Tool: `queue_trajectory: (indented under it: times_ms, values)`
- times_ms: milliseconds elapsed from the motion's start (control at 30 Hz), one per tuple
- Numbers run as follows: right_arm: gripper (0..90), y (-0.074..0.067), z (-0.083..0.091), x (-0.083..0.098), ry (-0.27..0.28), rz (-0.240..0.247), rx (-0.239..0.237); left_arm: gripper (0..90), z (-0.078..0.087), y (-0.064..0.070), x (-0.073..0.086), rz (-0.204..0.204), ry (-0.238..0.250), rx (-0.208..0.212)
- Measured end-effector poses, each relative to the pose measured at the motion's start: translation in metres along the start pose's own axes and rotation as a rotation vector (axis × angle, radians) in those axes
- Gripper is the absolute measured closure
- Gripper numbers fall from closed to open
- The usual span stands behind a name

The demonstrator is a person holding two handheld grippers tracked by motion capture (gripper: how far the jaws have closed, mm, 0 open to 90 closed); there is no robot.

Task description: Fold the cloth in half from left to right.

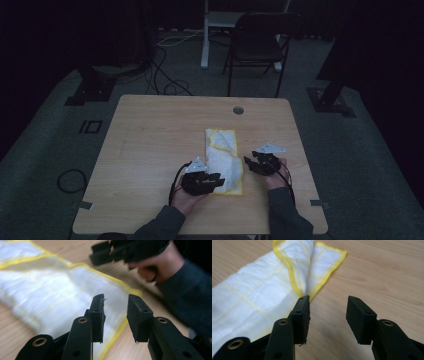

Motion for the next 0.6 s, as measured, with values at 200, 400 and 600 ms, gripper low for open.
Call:
queue_trajectory:
  times_ms: [200,400,600]
  values:
    - [54.2,-0.004,-0.005,-0.009,0.002,0.015,-0.011,63.7,-0.001,-0.018,0.012,0.004,-0.029,-0.105]
    - [54.3,-0.013,-0.016,-0.021,0.009,0.039,-0.032,62.8,-0.007,-0.023,0.02,-0.01,-0.055,-0.168]
    - [54.3,-0.025,-0.028,-0.035,0.01,0.087,-0.04,63.2,-0.01,-0.027,0.025,-0.001,-0.065,-0.206]
Point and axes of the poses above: each handheld gripper's, and its own axes: z roughly backward along the jaws, x roughly out of its underside, y roughly to its right, the point moved 6 cm from there along -z, roughly forward along the jaws, and after that the axes turned 5 degrees about z, right-handed, at the moved point
